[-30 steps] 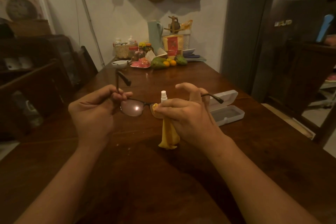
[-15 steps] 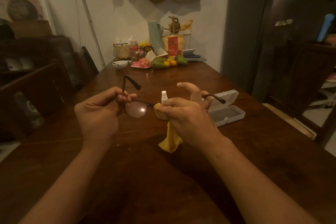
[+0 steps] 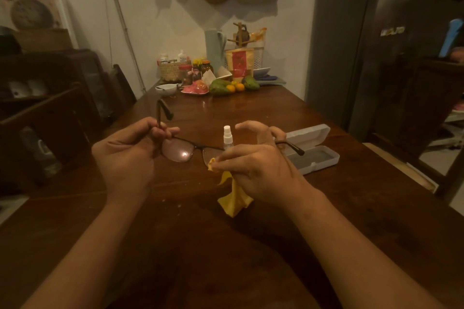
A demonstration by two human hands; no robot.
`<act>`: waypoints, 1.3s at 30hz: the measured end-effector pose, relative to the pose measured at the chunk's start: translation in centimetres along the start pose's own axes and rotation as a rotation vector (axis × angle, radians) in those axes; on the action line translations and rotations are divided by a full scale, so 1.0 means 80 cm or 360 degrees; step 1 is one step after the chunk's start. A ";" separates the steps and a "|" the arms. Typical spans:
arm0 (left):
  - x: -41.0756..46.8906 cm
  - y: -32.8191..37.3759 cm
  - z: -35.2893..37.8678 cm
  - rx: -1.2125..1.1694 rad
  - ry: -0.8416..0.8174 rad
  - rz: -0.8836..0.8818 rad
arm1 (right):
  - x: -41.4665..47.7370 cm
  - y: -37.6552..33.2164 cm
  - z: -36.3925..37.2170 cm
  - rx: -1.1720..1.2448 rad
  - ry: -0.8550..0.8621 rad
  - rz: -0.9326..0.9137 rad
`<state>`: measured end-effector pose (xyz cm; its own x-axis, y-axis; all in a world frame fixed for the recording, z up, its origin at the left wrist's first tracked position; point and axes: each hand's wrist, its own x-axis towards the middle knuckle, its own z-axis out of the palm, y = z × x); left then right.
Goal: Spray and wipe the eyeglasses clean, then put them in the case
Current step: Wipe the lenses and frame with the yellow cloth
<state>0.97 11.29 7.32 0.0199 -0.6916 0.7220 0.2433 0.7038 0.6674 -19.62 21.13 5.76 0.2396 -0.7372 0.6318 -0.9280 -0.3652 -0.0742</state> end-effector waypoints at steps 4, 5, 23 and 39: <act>0.002 0.002 -0.002 -0.0020 0.0014 0.0000 | -0.001 0.003 0.001 -0.0027 0.0015 0.0035; 0.001 0.002 0.000 -0.0021 0.0008 0.0010 | 0.000 0.002 0.002 -0.0048 0.0019 0.0052; -0.003 -0.001 0.012 -0.0099 0.0070 -0.0068 | 0.005 -0.023 0.008 -0.0311 -0.0082 0.0215; 0.004 -0.001 0.005 -0.0132 0.0167 -0.0142 | 0.000 -0.011 0.009 -0.0318 -0.0164 0.0240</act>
<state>0.59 11.08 7.53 0.0949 -0.7672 0.6344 0.3280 0.6257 0.7077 -18.57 21.07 5.24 0.1126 -0.8324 0.5426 -0.9909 -0.1350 -0.0014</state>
